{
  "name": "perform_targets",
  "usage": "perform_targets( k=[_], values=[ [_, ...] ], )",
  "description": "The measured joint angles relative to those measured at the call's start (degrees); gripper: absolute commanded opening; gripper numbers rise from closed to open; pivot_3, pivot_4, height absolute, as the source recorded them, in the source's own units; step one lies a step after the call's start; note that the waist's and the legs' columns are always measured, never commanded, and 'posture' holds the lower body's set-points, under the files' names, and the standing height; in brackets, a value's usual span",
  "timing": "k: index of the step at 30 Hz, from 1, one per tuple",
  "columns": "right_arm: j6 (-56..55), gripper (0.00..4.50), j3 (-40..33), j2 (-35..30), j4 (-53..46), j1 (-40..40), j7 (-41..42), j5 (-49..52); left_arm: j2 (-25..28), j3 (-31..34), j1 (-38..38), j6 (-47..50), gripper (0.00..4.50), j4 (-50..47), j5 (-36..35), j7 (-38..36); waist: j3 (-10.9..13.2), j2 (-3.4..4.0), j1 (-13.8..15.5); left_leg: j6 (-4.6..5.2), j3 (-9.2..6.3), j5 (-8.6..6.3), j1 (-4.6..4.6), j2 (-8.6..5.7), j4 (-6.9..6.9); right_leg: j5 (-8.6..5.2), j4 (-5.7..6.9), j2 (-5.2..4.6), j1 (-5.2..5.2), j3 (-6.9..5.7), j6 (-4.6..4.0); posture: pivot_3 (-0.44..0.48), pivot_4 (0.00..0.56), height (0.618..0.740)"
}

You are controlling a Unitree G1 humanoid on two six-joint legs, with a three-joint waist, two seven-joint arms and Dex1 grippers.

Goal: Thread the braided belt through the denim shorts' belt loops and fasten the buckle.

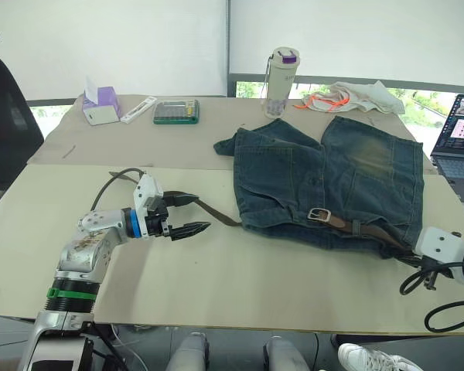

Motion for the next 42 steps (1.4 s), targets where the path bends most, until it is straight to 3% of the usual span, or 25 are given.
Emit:
perform_targets(
  k=[2, 4, 13, 14, 18, 22, 27, 36, 42],
  values=[
    [2.1, 0.21, -1.3, -1.0, -2.5, 2.8, 4.4, 3.3, 0.0, 0.0, 0.0, 0.0, 4.50, 0.1, 0.1, -0.1, 0.0, 0.00, 0.0, 0.00, 0.00, 0.00, 0.00, 0.00, -0.01, 0.00, 0.00, 0.00, 0.00, 0.00, 0.01, 0.000, 0.150, 0.740],
    [3.3, 1.24, -1.8, -1.3, -4.1, 4.1, 6.1, 3.8, 0.1, 0.0, 0.0, 0.0, 4.50, 0.2, 0.2, -0.1, 0.0, 0.00, 0.0, 0.00, 0.00, 0.00, 0.00, -0.01, 0.03, 0.00, -0.01, 0.00, 0.02, 0.00, 0.00, 0.000, 0.150, 0.740],
    [10.1, 4.35, -7.5, -1.4, -6.7, 5.9, 7.0, 6.2, 0.4, 0.2, 0.9, 0.1, 4.50, 0.3, 0.2, 0.8, 0.0, 0.01, -0.1, 0.00, 0.00, 0.00, 0.00, 0.00, 0.06, 0.00, 0.00, 0.00, 0.03, 0.00, 0.00, 0.000, 0.150, 0.740],
    [11.1, 4.46, -8.6, -1.4, -7.6, 7.1, 7.9, 6.4, 0.4, 0.5, 1.1, 0.2, 4.50, 0.3, 0.2, 1.4, 0.0, 0.01, 0.0, 0.00, 0.01, 0.00, 0.00, -0.01, 0.06, 0.00, 0.00, -0.01, 0.03, 0.00, 0.01, 0.000, 0.150, 0.740],
    [14.4, 4.46, -13.5, 0.9, -12.0, 8.9, 9.4, 11.3, -0.4, 3.8, 1.2, 2.1, 4.50, 0.2, -0.9, 6.4, 0.0, 0.01, -0.1, 0.00, 0.00, 0.00, 0.01, 0.01, 0.07, 0.00, 0.02, -0.01, 0.04, 0.01, 0.01, 0.000, 0.150, 0.740],
    [21.2, 4.46, -16.8, 3.8, -21.1, 8.7, 9.8, 19.9, -4.5, 8.0, 0.8, 3.4, 4.50, 0.2, -1.4, 15.7, 0.0, 0.00, -0.1, 0.00, -0.01, 0.00, 0.01, 0.02, 0.09, -0.01, 0.04, -0.01, 0.05, 0.00, 0.01, 0.000, 0.150, 0.740],
    [32.0, 4.46, -16.8, 8.6, -35.7, 4.0, 3.1, 32.1, -12.1, 14.9, -0.6, 6.6, 4.50, -1.4, -1.6, 36.8, 0.0, -0.07, 0.2, -0.01, -0.04, -0.01, -0.02, 0.00, 0.13, 0.00, 0.04, -0.01, 0.06, 0.00, 0.03, 0.000, 0.150, 0.740],
    [41.0, 4.46, -6.2, 17.1, -47.5, -11.0, -11.3, 44.4, -18.8, 20.1, -4.2, 10.9, 4.50, -1.5, 9.2, 71.9, 0.1, -0.40, 1.0, -0.01, -0.05, -0.01, -0.04, -0.02, 0.16, 0.01, 0.04, 0.00, 0.02, -0.04, 0.03, 0.000, 0.150, 0.740],
    [41.2, 4.46, 2.6, 21.8, -45.7, -16.3, -19.9, 37.5, -19.9, 18.1, -7.9, 12.9, 4.50, 8.1, 12.7, 76.0, 0.1, -0.43, 1.9, -0.04, -0.05, -0.02, -0.29, -0.09, 0.17, 0.01, 0.03, -0.02, -0.25, -0.05, 0.04, 0.000, 0.150, 0.740]
  ],
)
